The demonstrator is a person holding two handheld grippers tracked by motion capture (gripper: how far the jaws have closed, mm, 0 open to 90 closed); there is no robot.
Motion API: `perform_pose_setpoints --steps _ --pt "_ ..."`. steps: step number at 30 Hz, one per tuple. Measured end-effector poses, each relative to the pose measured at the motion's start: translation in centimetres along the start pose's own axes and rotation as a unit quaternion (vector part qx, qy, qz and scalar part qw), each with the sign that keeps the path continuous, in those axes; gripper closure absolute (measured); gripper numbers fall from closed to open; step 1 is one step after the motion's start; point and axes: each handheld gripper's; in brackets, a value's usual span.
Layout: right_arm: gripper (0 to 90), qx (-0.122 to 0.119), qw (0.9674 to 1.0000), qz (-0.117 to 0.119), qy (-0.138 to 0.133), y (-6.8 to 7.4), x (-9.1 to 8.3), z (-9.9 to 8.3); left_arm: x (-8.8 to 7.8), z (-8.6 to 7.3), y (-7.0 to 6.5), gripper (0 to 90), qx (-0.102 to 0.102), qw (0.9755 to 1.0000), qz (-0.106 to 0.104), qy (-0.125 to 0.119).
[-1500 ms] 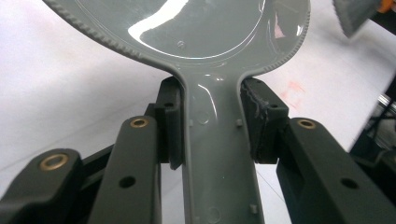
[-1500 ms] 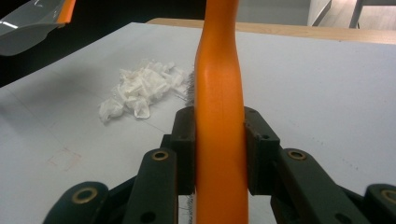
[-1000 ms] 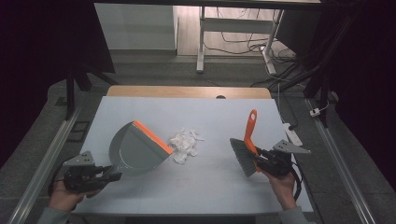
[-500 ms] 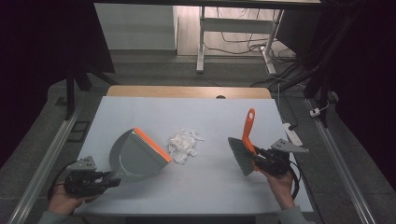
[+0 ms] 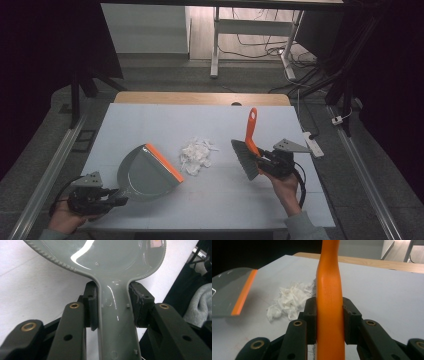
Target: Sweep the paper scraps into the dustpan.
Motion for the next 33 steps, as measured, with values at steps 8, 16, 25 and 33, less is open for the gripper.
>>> perform_pose_setpoints --steps 8,16,25,33 --pt "69.7 -0.008 1.0000 0.001 0.005 0.8 2.2 1.9 0.7 0.1 -0.3 61.7 0.012 0.9997 -0.012 0.015" --pt "69.7 -0.001 1.0000 0.004 0.002 1.0 3.6 3.0 1.3 0.4 -0.6 61.7 0.014 0.9995 -0.018 0.022" --pt "69.7 0.004 1.0000 -0.004 0.005 0.4 4.9 3.9 1.8 0.5 -0.4 61.7 0.011 0.9994 -0.022 0.025" --pt "69.7 0.010 0.9997 -0.017 0.014 -0.3 6.7 4.9 1.7 0.4 0.0 61.7 0.003 0.9995 -0.022 0.022"
Point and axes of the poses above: each handheld gripper's, and its own axes: x roughly forward along the jaws, z roughly out of its top, y roughly to its left, and after that the axes turned 3 degrees about y, right-handed
